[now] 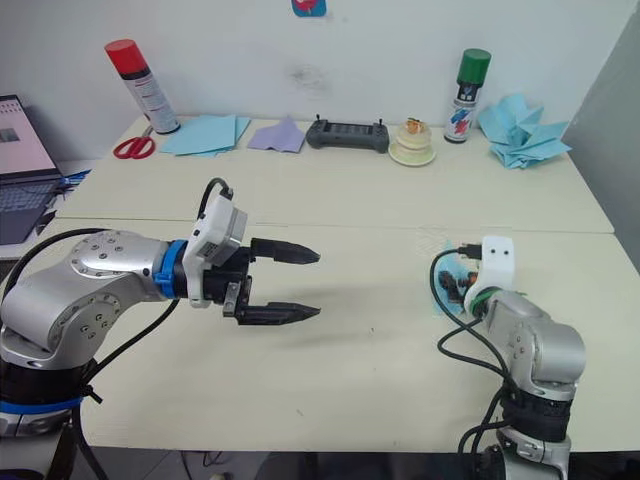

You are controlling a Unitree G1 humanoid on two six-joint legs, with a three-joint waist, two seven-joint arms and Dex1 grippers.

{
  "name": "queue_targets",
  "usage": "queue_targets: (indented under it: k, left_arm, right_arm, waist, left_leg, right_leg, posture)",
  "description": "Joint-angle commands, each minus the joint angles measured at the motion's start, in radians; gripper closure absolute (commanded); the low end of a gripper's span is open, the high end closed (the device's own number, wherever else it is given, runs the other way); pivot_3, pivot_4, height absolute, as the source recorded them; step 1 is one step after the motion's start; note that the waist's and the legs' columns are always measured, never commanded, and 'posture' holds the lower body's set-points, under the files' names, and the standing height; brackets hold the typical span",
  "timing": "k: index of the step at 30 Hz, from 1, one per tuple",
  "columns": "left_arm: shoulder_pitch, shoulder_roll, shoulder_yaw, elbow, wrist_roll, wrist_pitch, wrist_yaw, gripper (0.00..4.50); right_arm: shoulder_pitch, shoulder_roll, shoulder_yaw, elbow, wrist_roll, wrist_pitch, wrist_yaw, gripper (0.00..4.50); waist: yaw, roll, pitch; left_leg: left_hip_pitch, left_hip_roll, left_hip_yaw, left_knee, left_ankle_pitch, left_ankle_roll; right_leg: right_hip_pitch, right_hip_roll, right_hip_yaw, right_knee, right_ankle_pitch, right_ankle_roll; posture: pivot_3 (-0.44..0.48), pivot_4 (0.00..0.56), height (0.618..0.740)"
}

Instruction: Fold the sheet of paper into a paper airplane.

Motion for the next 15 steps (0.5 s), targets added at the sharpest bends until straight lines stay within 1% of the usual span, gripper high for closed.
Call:
queue_targets:
  k: [1,2,3,5,6,7,8,9,10,12,15]
  left_arm:
    - [0.109,0.007,0.09,0.027,0.052,-0.068,0.042,0.0]
    - [0.147,0.003,0.108,0.039,0.072,-0.092,0.054,0.0]
    - [0.189,0.001,0.126,0.051,0.096,-0.118,0.069,0.0]
    - [0.27,-0.007,0.18,0.084,0.146,-0.173,0.113,0.0]
    - [0.305,-0.012,0.216,0.105,0.174,-0.198,0.148,0.0]
    - [0.337,-0.013,0.247,0.126,0.203,-0.225,0.176,0.0]
    - [0.366,-0.012,0.277,0.154,0.257,-0.274,0.22,0.0]
    - [0.385,-0.012,0.3,0.172,0.293,-0.295,0.258,0.0]
    - [0.406,-0.015,0.341,0.178,0.29,-0.288,0.279,0.0]
    - [0.466,-0.014,0.415,0.181,0.311,-0.319,0.301,0.0]
    - [0.524,-0.013,0.477,0.194,0.328,-0.342,0.315,0.0]
  right_arm:
    - [-0.053,-0.133,-0.034,-0.041,0.073,-0.018,0.115,0.03]
    - [-0.043,-0.189,-0.022,-0.027,0.099,-0.043,0.179,0.03]
    - [-0.005,-0.284,0.01,-0.007,0.12,-0.124,0.303,0.03]
    - [0.149,-0.507,0.063,0.051,0.098,-0.426,0.637,0.03]
    - [0.251,-0.609,0.062,0.106,0.072,-0.625,0.826,0.03]
    - [0.339,-0.692,0.055,0.179,0.037,-0.792,0.951,0.03]
    - [0.405,-0.747,0.035,0.261,0.017,-0.925,1.035,0.03]
    - [0.447,-0.785,0.018,0.327,0.013,-1.003,1.091,0.03]
    - [0.478,-0.813,-0.008,0.371,0.035,-1.025,1.142,0.03]
    - [0.47,-0.837,-0.052,0.429,0.079,-1.016,1.16,0.03]
    - [0.436,-0.849,-0.084,0.473,0.099,-0.997,1.146,0.03]
  waist:
    - [-0.001,0.001,0.0]
    - [-0.001,0.001,0.0]
    - [0.0,0.0,0.0]
    - [0.011,0.0,0.0]
    - [0.019,0.001,0.0]
    - [0.028,0.001,0.0]
    - [0.028,0.0,0.0]
    - [0.027,0.0,0.0]
    - [0.026,-0.001,0.0]
    - [0.019,-0.001,0.001]
    - [0.005,-0.001,0.001]
  left_leg:
    - [0.0,0.0,0.0,0.0,0.0,0.0]
    - [0.0,0.0,0.001,0.0,0.0,0.0]
    - [0.0,0.0,0.001,-0.001,0.0,0.0]
    - [-0.001,0.0,0.0,-0.002,0.0,0.0]
    - [-0.002,0.0,-0.001,-0.002,0.0,0.0]
    - [-0.003,0.0,-0.001,-0.003,0.0,0.001]
    - [-0.004,0.0,0.0,-0.002,-0.001,0.001]
    - [-0.004,0.0,0.001,-0.002,-0.001,0.001]
    - [-0.004,0.0,0.003,-0.002,-0.001,0.001]
    - [-0.003,0.0,0.006,-0.001,-0.001,0.001]
    - [0.002,0.002,0.011,-0.001,-0.001,0.001]
  right_leg:
    - [0.0,0.0,0.0,0.0,0.0,0.0]
    - [0.0,-0.001,0.0,-0.001,0.0,0.0]
    - [0.0,-0.001,0.0,-0.002,0.0,0.0]
    - [0.0,-0.001,-0.002,-0.005,0.0,0.0]
    - [0.0,-0.001,-0.002,-0.007,0.0,0.0]
    - [0.001,-0.001,-0.004,-0.011,0.0,0.0]
    - [0.002,-0.002,-0.005,-0.013,-0.001,0.001]
    - [0.002,-0.003,-0.004,-0.013,-0.001,0.002]
    - [0.002,-0.003,-0.003,-0.013,-0.001,0.001]
    - [0.002,-0.004,-0.001,-0.012,-0.001,0.002]
    - [0.003,-0.004,0.003,-0.01,0.0,0.001]
  posture:
    - [0.0,0.15,0.74]
    - [0.0,0.15,0.74]
    - [0.0,0.15,0.74]
    - [0.0,0.15,0.74]
    - [0.0,0.15,0.74]
    - [0.0,0.15,0.74]
    - [0.0,0.15,0.74]
    - [0.0,0.15,0.74]
    - [0.0,0.15,0.74]
    - [0.0,0.15,0.74]
    - [0.0,0.15,0.74]
